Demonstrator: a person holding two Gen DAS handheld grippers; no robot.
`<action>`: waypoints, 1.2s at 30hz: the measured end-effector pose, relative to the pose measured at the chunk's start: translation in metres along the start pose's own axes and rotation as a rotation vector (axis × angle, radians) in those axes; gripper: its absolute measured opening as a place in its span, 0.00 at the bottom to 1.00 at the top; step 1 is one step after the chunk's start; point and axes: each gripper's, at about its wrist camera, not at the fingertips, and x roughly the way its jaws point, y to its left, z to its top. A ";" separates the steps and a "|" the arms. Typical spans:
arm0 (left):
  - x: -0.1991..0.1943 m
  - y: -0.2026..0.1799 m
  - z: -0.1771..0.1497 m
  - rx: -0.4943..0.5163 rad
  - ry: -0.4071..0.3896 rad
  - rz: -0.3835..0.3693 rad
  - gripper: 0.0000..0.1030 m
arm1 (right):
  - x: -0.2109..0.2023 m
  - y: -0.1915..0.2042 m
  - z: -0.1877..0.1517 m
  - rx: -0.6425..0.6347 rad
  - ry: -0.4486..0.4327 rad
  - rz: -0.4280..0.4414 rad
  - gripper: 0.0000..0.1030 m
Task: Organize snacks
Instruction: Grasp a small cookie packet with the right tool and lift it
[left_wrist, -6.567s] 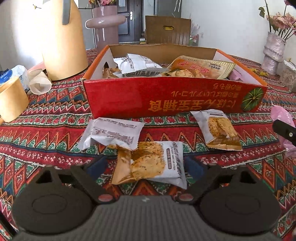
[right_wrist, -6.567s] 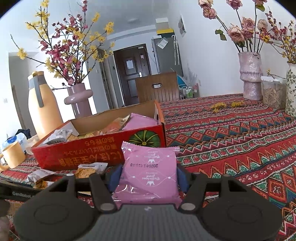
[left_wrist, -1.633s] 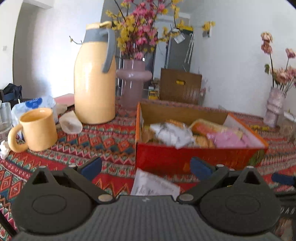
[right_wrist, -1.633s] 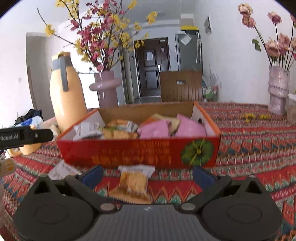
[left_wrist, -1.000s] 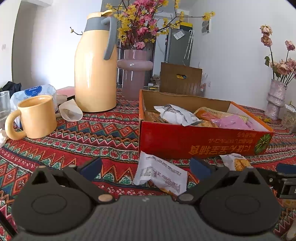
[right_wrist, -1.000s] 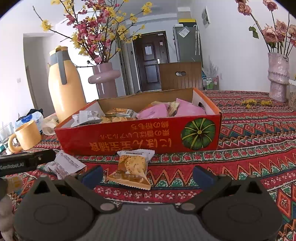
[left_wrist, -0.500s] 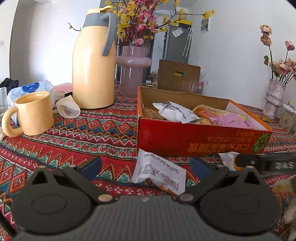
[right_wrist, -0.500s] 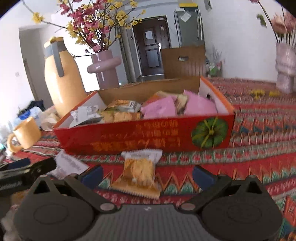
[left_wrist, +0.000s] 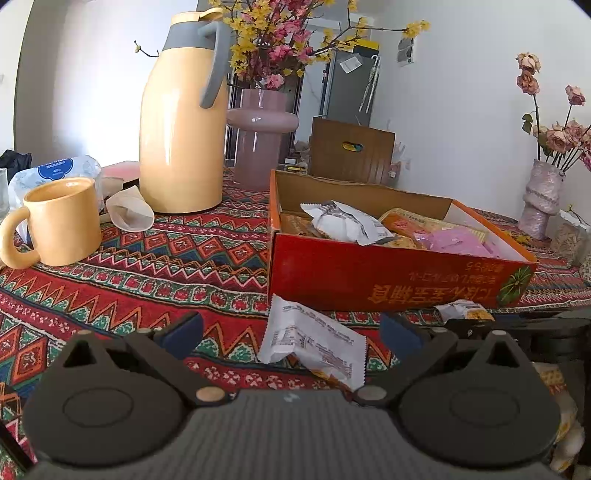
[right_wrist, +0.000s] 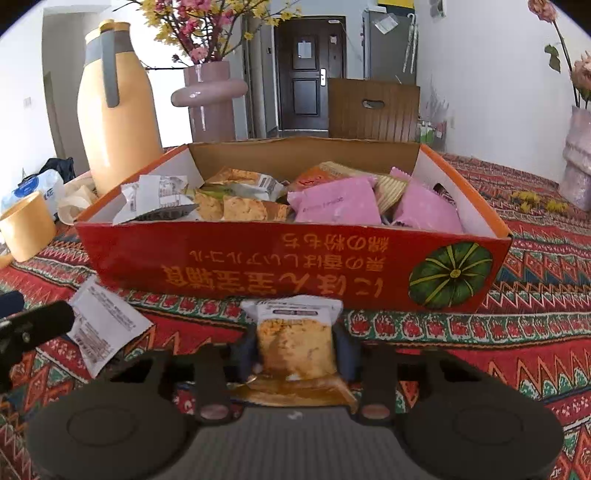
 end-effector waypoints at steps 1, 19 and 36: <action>0.000 0.000 0.000 -0.001 0.000 0.000 1.00 | -0.002 0.000 -0.001 -0.004 -0.008 0.000 0.37; 0.001 -0.001 -0.001 0.005 0.004 0.014 1.00 | -0.038 -0.062 -0.020 0.122 -0.142 -0.048 0.37; 0.011 -0.020 0.005 0.120 0.097 0.070 1.00 | -0.035 -0.069 -0.023 0.172 -0.152 0.004 0.37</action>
